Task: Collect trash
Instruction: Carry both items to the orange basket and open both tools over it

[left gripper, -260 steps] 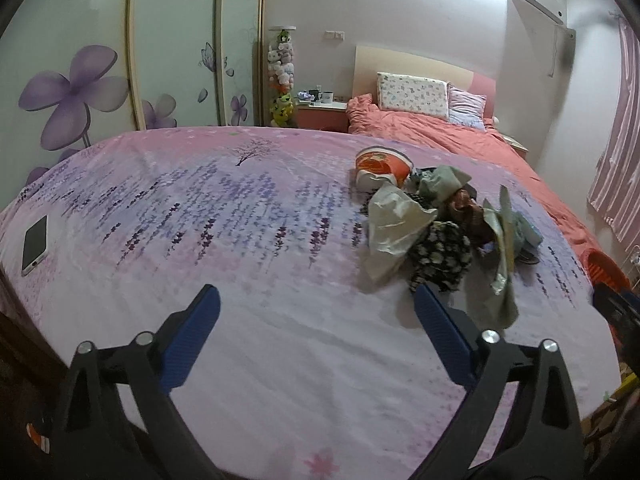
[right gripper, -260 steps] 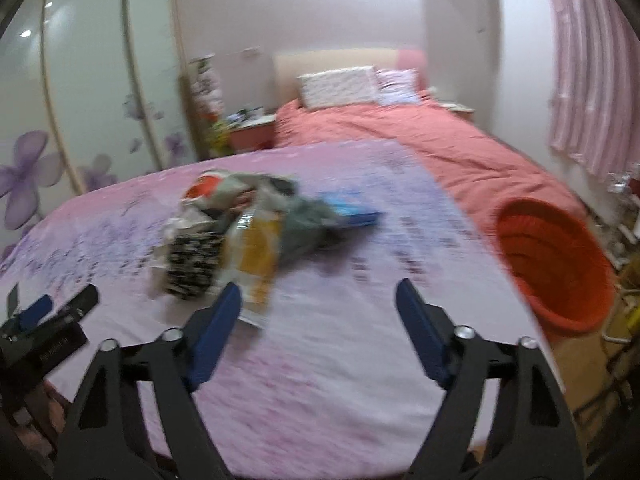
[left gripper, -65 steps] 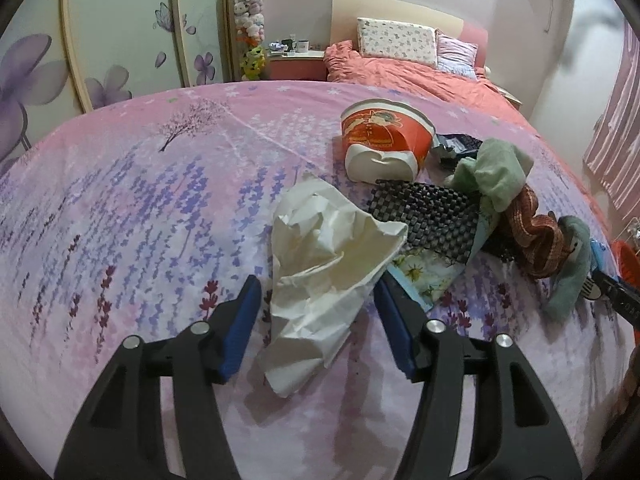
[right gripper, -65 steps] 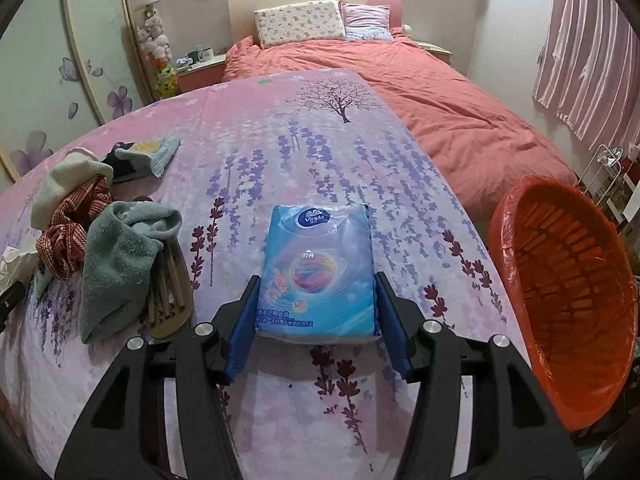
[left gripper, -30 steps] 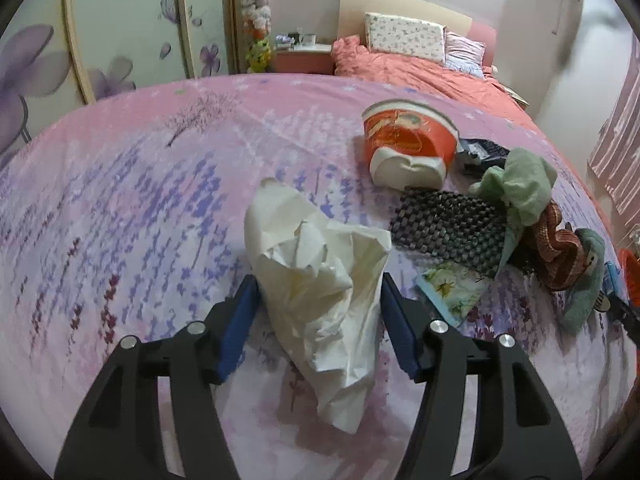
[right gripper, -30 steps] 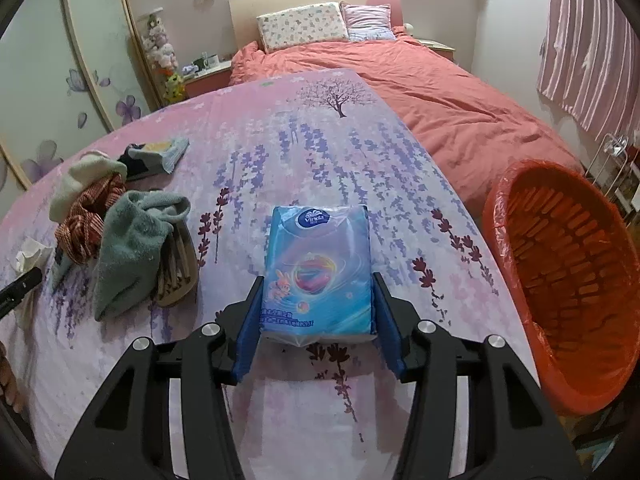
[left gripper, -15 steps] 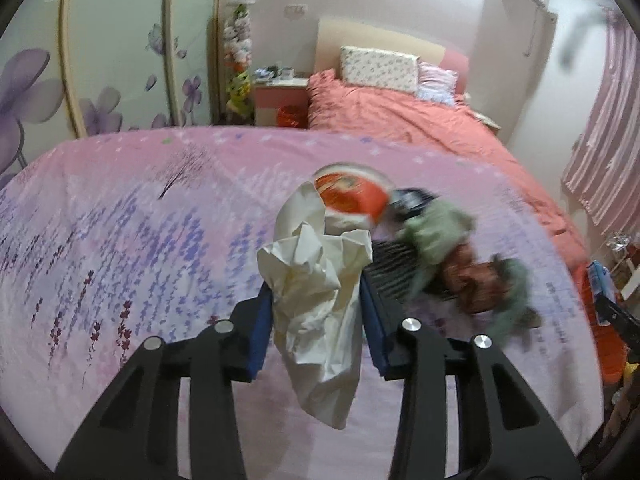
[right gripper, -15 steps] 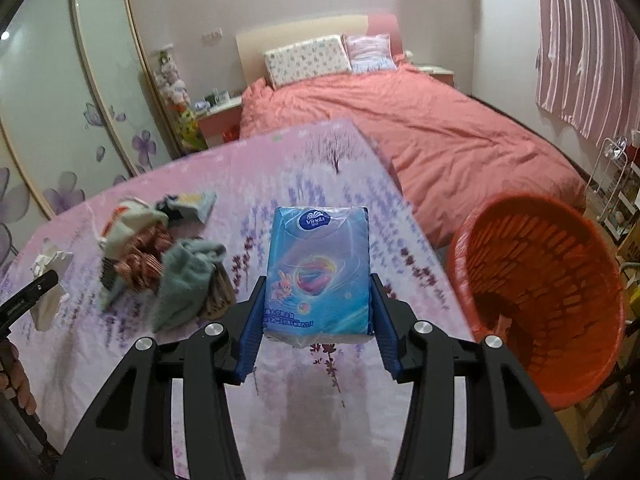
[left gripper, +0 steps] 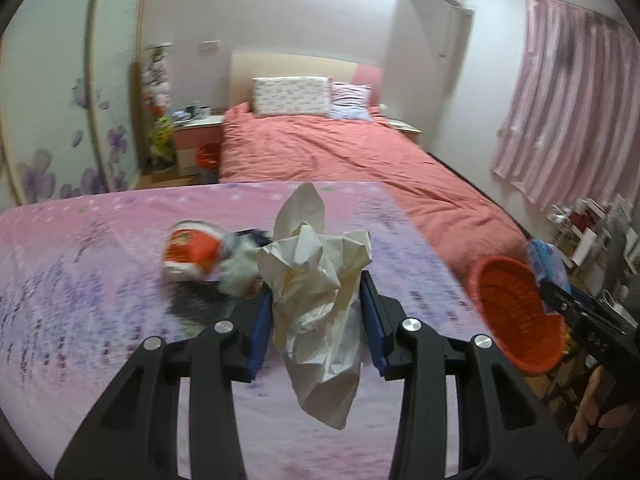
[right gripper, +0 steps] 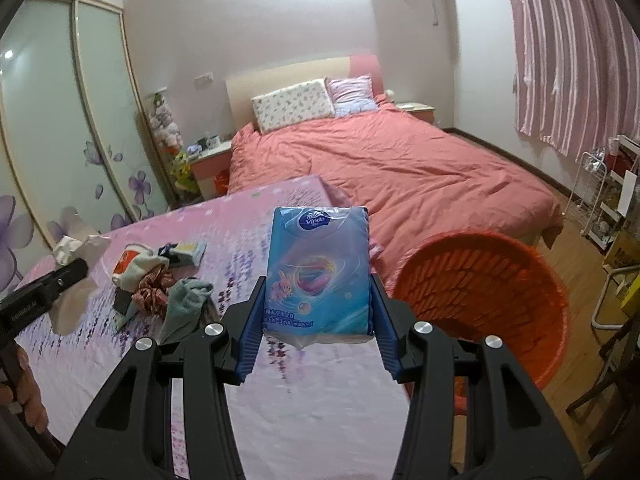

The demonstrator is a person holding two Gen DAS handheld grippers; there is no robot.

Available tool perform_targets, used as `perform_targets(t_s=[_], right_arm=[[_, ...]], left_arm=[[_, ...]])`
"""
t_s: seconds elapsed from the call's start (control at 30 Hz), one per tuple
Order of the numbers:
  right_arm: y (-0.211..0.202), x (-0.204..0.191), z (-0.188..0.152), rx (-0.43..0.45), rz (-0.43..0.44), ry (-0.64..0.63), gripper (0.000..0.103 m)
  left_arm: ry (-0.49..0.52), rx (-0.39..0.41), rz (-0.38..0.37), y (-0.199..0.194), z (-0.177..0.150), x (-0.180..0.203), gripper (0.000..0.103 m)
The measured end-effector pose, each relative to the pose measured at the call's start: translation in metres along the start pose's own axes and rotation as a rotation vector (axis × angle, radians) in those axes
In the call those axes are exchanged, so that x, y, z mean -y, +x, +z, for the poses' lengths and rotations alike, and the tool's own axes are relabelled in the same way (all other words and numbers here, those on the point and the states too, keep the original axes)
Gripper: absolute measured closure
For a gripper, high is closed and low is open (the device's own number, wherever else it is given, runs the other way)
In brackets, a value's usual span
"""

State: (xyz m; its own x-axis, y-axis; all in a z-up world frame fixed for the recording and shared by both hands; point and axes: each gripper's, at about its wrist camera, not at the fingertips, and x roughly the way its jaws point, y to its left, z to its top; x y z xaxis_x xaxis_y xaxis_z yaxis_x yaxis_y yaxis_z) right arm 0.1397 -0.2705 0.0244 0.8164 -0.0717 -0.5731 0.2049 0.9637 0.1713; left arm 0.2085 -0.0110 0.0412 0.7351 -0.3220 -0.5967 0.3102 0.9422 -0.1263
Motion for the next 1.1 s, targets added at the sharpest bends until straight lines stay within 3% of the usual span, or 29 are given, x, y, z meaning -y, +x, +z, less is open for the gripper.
perform_targets(t_s=[0.37,0.9,1.07,1.1], right_arm=[[-0.009,0.052,0.003,0.042,-0.039,0.082,0.054],[0.006,0.147,0.006,0.073,-0.087,0.241,0.054],[0.023,0.171,0.004,0.062,-0.075,0.293,0.052],[0.026,0.177,0.002,0.058,-0.070,0.300,0.050]], left_arm=[[0.086,-0.026,-0.152,0.022,0.003,0.093,0.062],[0.225,-0.096,-0.385,0.089,-0.007,0.231,0.062],[0.273,-0.138,-0.409,0.119,-0.016,0.265,0.055],[0.282,-0.150,-0.399,0.128,-0.017,0.270,0.050]])
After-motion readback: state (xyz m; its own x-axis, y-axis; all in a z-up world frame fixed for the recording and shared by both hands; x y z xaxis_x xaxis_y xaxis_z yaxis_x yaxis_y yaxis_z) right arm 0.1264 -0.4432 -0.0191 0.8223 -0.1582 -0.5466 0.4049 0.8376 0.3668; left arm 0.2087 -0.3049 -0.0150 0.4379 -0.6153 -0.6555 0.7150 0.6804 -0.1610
